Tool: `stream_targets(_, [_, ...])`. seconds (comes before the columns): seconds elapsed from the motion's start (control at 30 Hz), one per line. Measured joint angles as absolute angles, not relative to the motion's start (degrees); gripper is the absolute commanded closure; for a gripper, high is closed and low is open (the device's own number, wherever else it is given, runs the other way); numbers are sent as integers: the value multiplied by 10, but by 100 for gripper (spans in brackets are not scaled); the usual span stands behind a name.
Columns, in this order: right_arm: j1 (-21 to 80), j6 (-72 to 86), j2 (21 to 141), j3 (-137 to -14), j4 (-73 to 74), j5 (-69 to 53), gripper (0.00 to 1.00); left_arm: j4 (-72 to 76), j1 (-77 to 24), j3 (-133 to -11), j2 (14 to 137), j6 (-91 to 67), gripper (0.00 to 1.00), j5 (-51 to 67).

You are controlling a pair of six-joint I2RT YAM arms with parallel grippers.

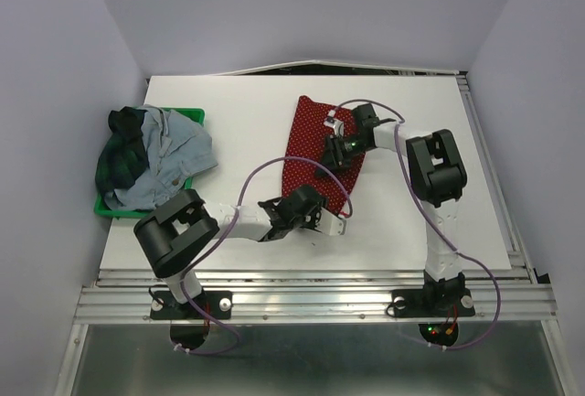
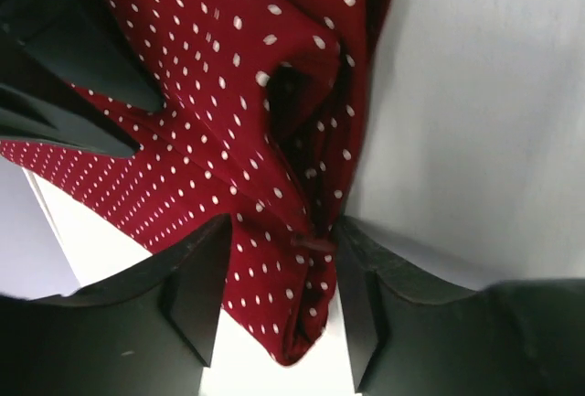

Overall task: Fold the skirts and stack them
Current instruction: Fold the skirt

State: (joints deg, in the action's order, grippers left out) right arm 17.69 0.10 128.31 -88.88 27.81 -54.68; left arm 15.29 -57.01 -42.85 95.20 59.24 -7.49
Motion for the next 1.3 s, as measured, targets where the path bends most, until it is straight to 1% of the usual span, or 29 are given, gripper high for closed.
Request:
stream_targets(0.13, [173,-5,1293,-889,274,-561,57,188,-571,-418,963,608,53,-84])
stream_targets(0.23, [172,-11,1297,-889,272,-569,58,210,-574,-416,977,617,62,-94])
stream_targets(0.27, [172,-13,1298,-889,271,-572,59,216,-574,-416,980,618,69,-97])
stream_targets(0.33, [172,-18,1300,-889,271,-576,60,225,-575,-416,987,620,76,-101])
stream_targets(0.37, [172,-21,1300,-889,271,-576,60,223,-575,-416,989,621,85,-102])
stream_targets(0.47, [172,-30,1301,-889,272,-581,61,202,-576,-422,986,616,100,-97])
stream_targets(0.57, [174,-41,1301,-889,280,-584,62,123,-575,-459,977,598,100,-78])
stream_targets(0.7, [184,-60,1300,-887,296,-587,62,-5,-575,-538,964,568,100,-24])
stream_targets(0.87, [215,-89,1277,-852,316,-586,62,-149,-576,-622,955,533,100,45])
stream_targets(1.0, [236,-104,1264,-831,327,-585,62,-218,-579,-644,955,513,100,85])
stream_targets(1.03, [238,-108,1261,-827,328,-585,62,-225,-579,-644,955,510,95,90])
stream_targets(1.07, [238,-110,1260,-825,330,-585,62,-236,-580,-644,955,507,81,94])
stream_targets(1.1, [240,-112,1257,-822,331,-584,62,-246,-581,-644,955,504,75,98])
stream_targets(1.13, [240,-112,1257,-820,331,-584,62,-247,-581,-644,955,498,72,98])
stream_targets(1.17, [240,-112,1256,-820,332,-583,63,-244,-581,-641,955,495,63,100])
stream_targets(1.2, [240,-112,1256,-820,333,-583,63,-237,-581,-635,955,486,60,101])
stream_targets(1.23, [240,-112,1256,-820,333,-583,62,-230,-582,-626,955,478,54,101])
stream_targets(1.3, [240,-112,1256,-820,333,-583,63,-212,-588,-601,953,463,53,98])
